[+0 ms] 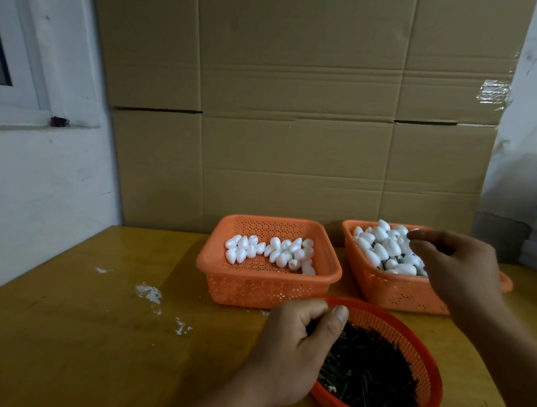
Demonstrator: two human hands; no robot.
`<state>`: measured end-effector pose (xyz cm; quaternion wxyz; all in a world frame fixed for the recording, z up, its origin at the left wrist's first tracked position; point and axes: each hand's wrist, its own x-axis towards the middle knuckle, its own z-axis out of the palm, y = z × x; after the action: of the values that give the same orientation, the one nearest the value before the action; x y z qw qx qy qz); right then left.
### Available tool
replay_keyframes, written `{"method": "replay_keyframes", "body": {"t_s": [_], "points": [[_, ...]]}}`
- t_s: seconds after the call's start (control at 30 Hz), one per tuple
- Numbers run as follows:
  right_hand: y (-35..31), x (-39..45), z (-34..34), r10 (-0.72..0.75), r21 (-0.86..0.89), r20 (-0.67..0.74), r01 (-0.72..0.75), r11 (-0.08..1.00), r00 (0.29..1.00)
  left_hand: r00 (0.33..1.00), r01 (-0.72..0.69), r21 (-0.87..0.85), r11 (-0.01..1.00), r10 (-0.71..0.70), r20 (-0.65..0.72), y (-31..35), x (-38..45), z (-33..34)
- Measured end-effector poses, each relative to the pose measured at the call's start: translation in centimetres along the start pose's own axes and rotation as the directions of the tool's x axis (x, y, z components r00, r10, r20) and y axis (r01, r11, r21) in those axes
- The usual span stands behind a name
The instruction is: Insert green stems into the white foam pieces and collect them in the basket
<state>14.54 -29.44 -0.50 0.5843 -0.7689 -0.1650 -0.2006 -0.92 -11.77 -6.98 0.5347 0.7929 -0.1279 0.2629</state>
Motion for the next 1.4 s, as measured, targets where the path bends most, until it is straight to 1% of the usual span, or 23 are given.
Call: {"method": "replay_keyframes", "body": {"t_s": [0.07,0.13,0.23,0.37,0.5,0.6,0.7,0.77,0.8,0.87,0.9,1.0,1.07,1.17,1.2,1.27,1.4], "points": [[-1.2,-2.2,-0.3,-0.035,0.058,0.036,0.033,0.998,0.999,1.000,-0.003,-0.007,1.000,0.003,-0.015,0.0,0.0,-0.1],[-1.7,-3.7,-0.4,-0.056,0.074,0.079,0.051,0.996,0.995,0.999,-0.009,-0.004,1.000,0.009,-0.031,0.0,0.1,-0.1],[-1.9,-5.1,-0.5,-0.081,0.068,0.106,0.074,0.995,0.991,0.999,-0.012,0.007,1.000,0.013,-0.047,0.1,0.1,-0.2],[-1.7,-6.1,-0.6,-0.142,0.014,0.147,0.141,0.990,0.979,0.997,0.012,0.036,0.999,-0.009,-0.079,0.1,0.2,-0.6],[-1.4,-6.7,-0.1,-0.197,0.048,0.243,0.191,0.980,0.950,0.987,0.109,0.047,0.993,-0.102,-0.126,0.3,1.6,-2.1],[-1.3,-6.9,0.1,-0.234,0.068,0.289,0.224,0.972,0.928,0.961,0.195,0.054,0.979,-0.180,-0.208,-0.3,4.3,-4.3],[-1.1,-7.0,0.2,-0.243,0.055,0.313,0.238,0.970,0.918,0.936,0.291,0.195,0.936,-0.237,-0.259,-1.8,7.9,-7.1],[-0.9,-7.2,0.4,-0.241,0.041,0.331,0.241,0.970,0.912,0.915,0.371,0.328,0.869,-0.282,-0.287,-3.1,10.3,-8.7],[-0.7,-7.3,0.6,-0.240,0.024,0.350,0.247,0.969,0.906,0.905,0.411,0.412,0.813,-0.309,-0.293,-3.7,11.3,-9.4],[-0.6,-7.7,0.9,-0.255,-0.034,0.396,0.292,0.956,0.882,0.889,0.457,0.606,0.651,-0.362,-0.282,-5.0,12.9,-10.7],[-0.6,-7.9,1.1,-0.268,-0.074,0.418,0.327,0.942,0.868,0.878,0.467,0.675,0.572,-0.395,-0.272,-5.6,13.6,-11.2],[-0.6,-8.1,1.2,-0.295,-0.146,0.449,0.395,0.907,0.843,0.824,0.485,0.774,0.408,-0.510,-0.247,-7.0,14.7,-12.4],[-0.5,-8.0,1.2,-0.299,-0.155,0.449,0.403,0.902,0.842,0.770,0.504,0.792,0.345,-0.594,-0.231,-7.4,15.1,-12.7],[-0.3,-7.9,1.2,-0.300,-0.166,0.453,0.410,0.897,0.840,0.663,0.560,0.773,0.299,-0.721,-0.201,-8.0,15.8,-12.4],[-0.2,-7.9,1.3,-0.300,-0.166,0.455,0.411,0.896,0.838,0.638,0.556,0.785,0.274,-0.746,-0.191,-8.2,15.9,-12.1],[-0.1,-7.9,1.4,-0.304,-0.171,0.456,0.417,0.893,0.836,0.621,0.498,0.839,0.217,-0.765,-0.170,-8.7,16.2,-11.7],[0.0,-7.8,1.4,-0.301,-0.175,0.483,0.428,0.887,0.822,0.637,0.404,0.906,0.123,-0.749,-0.183,-9.5,16.0,-11.3]]}}
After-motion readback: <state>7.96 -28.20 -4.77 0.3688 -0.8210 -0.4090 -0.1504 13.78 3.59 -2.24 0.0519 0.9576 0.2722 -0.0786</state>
